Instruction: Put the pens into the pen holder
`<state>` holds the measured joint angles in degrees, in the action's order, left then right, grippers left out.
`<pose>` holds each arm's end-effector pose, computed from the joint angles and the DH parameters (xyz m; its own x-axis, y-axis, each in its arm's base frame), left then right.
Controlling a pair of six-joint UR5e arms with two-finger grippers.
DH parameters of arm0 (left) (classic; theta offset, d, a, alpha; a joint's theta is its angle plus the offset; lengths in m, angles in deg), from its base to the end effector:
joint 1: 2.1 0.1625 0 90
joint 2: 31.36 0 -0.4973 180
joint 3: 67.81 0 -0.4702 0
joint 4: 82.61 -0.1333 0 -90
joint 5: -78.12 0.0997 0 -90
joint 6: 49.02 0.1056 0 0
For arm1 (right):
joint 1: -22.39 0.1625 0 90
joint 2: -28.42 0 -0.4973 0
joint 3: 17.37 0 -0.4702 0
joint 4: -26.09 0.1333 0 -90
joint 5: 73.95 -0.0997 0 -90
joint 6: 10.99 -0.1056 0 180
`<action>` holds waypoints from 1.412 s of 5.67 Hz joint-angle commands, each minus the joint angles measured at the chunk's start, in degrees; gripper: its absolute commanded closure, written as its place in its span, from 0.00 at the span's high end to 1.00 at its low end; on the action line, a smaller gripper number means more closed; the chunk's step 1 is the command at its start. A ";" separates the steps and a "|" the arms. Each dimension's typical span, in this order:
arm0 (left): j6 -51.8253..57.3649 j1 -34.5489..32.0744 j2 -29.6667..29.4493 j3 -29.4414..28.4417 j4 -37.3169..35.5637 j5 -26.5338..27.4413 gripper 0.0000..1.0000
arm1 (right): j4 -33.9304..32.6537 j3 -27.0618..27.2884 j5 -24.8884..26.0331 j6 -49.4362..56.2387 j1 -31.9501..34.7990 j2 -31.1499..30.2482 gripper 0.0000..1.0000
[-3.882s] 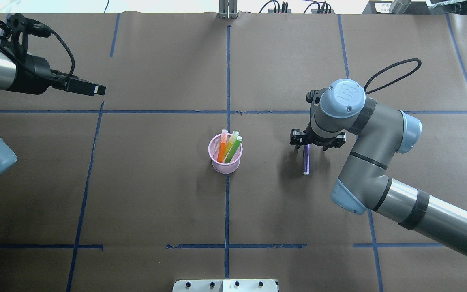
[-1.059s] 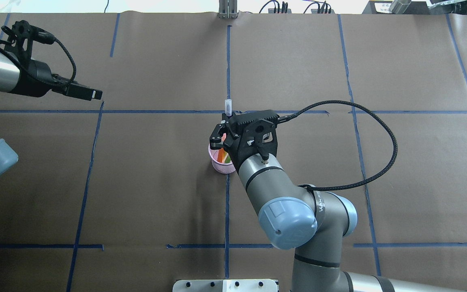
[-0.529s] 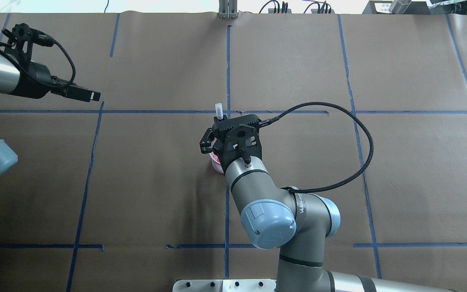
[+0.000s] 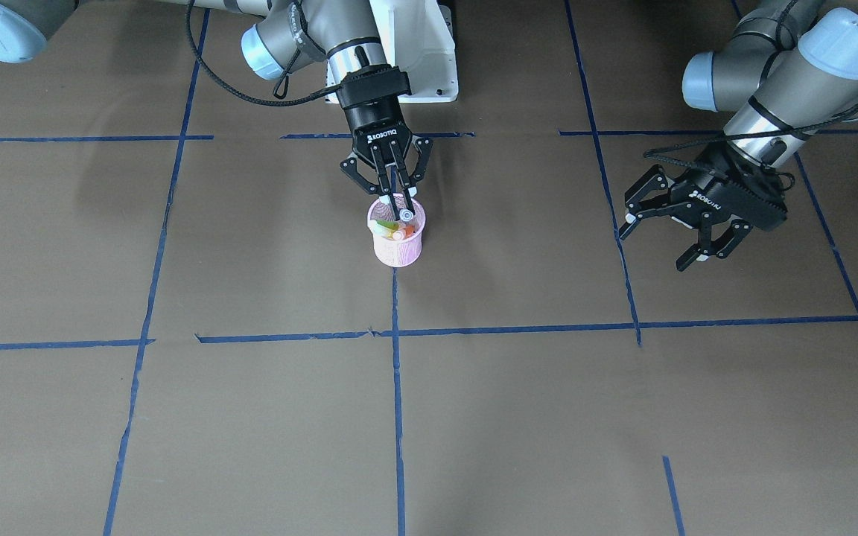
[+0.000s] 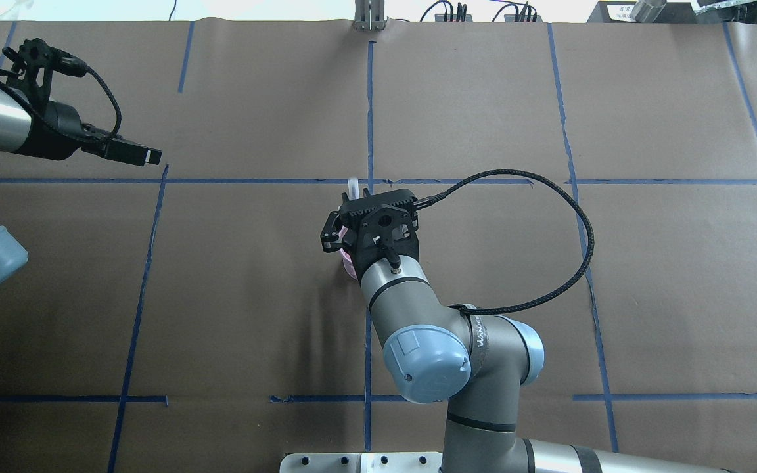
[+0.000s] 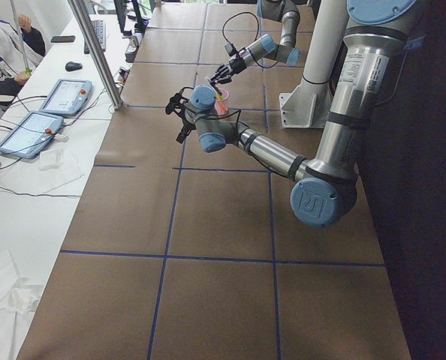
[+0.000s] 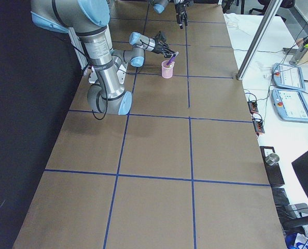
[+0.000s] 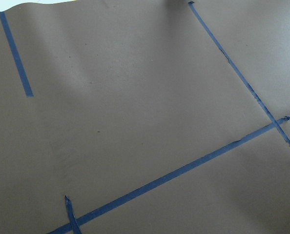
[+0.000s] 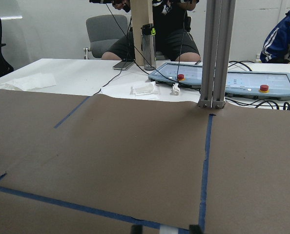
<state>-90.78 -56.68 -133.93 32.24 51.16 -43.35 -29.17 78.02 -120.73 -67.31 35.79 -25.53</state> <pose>0.3215 -0.5870 0.4118 0.4663 0.4421 -0.7662 0.1051 0.8323 0.5442 -0.6758 -0.3724 0.1749 0.6457 -0.2616 0.7173 -0.5500 0.4924 0.6746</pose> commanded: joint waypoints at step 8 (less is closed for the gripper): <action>21.48 -13.32 7.90 -2.91 -9.35 -2.71 1.00 | -18.44 17.46 -71.27 14.59 42.07 -18.08 1.00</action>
<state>-74.90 -66.74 -127.63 30.19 45.52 -44.86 -42.50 95.36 -181.58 -57.80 69.65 -40.36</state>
